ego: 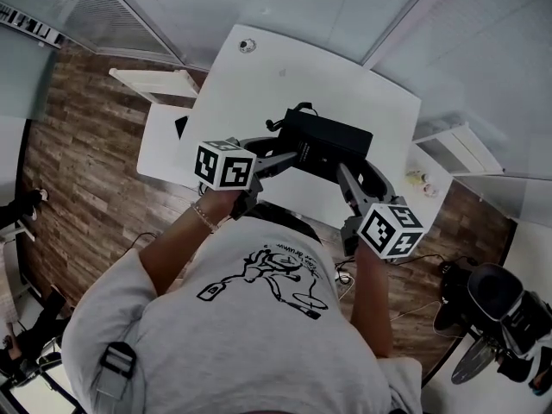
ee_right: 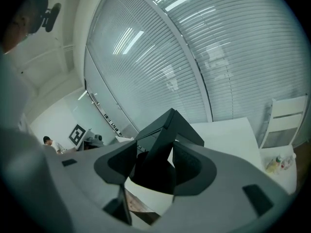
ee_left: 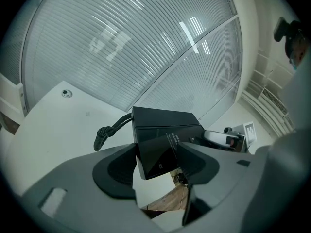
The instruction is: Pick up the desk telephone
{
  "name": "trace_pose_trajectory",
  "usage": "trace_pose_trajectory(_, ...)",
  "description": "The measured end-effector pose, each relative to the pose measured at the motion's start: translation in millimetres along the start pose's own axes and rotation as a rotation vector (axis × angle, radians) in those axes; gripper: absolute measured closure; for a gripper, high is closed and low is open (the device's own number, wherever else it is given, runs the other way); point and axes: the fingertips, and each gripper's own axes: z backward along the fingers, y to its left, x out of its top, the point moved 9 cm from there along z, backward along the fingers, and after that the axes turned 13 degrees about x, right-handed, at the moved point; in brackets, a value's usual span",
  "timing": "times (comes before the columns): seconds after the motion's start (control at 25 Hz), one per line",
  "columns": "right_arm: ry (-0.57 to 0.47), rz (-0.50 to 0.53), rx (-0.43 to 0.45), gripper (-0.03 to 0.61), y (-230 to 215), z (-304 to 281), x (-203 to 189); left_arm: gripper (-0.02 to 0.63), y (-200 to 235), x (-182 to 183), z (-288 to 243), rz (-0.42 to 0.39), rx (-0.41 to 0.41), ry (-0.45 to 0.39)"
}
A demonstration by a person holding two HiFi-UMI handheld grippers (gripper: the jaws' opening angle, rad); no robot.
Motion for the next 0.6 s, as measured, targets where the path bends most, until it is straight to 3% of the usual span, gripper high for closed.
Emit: trace_pose_trajectory(0.6,-0.062,0.049,0.026,0.379,28.1,19.6,31.3,0.368,-28.9,27.6,32.5,-0.042,-0.004,-0.065)
